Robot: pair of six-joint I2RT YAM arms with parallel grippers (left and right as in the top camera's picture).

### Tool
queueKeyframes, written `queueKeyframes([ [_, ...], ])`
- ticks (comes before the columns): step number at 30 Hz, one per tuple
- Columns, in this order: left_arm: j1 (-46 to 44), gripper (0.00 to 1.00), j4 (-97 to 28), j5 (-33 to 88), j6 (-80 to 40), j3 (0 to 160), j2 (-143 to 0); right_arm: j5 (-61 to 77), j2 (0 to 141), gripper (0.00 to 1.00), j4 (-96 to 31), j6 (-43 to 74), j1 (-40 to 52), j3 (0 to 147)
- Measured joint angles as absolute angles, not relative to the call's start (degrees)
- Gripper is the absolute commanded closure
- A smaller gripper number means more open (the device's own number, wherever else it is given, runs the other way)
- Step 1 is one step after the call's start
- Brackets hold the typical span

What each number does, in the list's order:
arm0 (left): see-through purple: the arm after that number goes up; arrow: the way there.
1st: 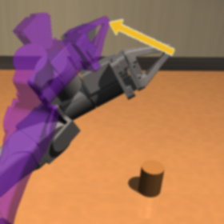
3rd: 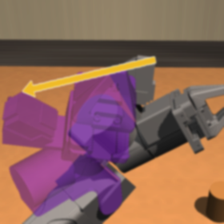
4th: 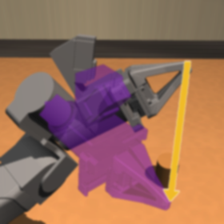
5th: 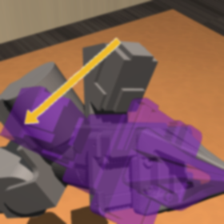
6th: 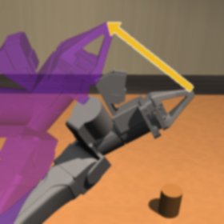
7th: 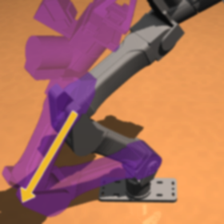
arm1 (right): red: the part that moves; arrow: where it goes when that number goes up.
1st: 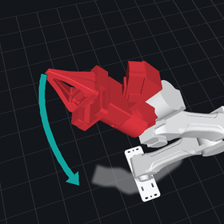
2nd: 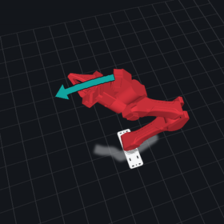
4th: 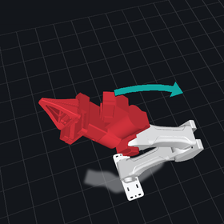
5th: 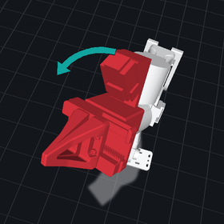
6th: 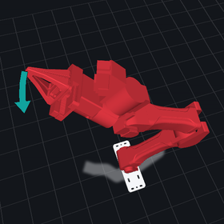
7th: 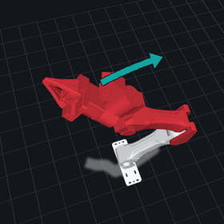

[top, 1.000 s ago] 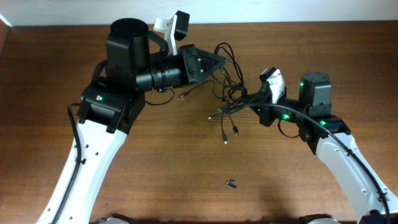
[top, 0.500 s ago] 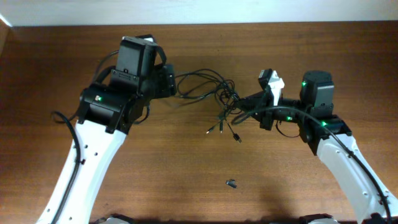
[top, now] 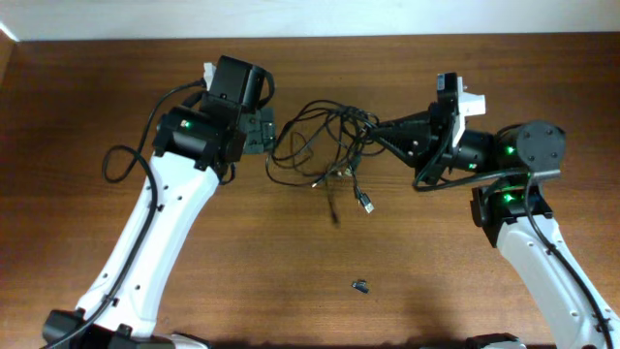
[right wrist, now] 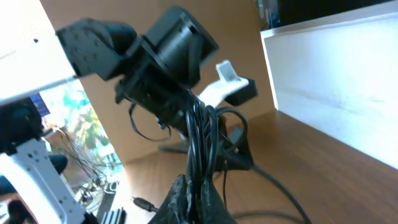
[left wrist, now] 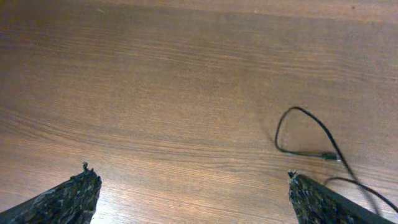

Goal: Untangle cables

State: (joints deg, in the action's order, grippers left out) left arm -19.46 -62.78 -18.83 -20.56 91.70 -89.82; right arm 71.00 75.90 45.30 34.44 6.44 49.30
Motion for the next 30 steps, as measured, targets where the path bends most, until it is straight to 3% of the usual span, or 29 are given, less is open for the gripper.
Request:
queueKeyframes([
  [10, -17.6, 0.01, -54.1, -20.3, -16.2, 91.7, -90.6, 70.8, 75.9, 0.96, 45.3, 40.3, -1.8, 49.3],
  [14, -17.5, 0.01, -51.2, 2.4, 6.6, 91.7, -90.6, 72.6, 75.9, 0.96, 45.3, 40.6, -1.7, 49.3],
  [23, -12.9, 0.0, -54.3, 38.7, 35.7, 91.7, -88.8, 79.9, 75.9, 0.96, 45.5, 39.7, -4.7, 49.3],
  [25, -10.0, 0.16, -56.0, 44.2, 39.1, 91.7, -85.6, 80.9, 75.9, 0.96, 45.5, 39.9, -5.3, 49.3],
  [26, -9.2, 0.16, -56.7, 46.3, 40.3, 91.7, -84.5, 81.3, 75.9, 0.96, 45.5, 40.0, -5.3, 49.3],
  [27, -8.4, 0.12, -58.2, 50.3, 42.4, 91.7, -83.0, 81.6, 75.9, 0.96, 45.5, 40.1, -5.3, 49.3],
  [28, -8.2, 0.01, -59.2, 53.2, 44.1, 91.7, -81.9, 81.9, 75.9, 0.96, 45.5, 40.1, -5.3, 49.3],
  [30, -8.1, 0.01, -59.6, 57.4, 46.6, 91.7, -80.5, 82.6, 75.9, 0.96, 46.0, 40.1, -5.3, 49.3],
])
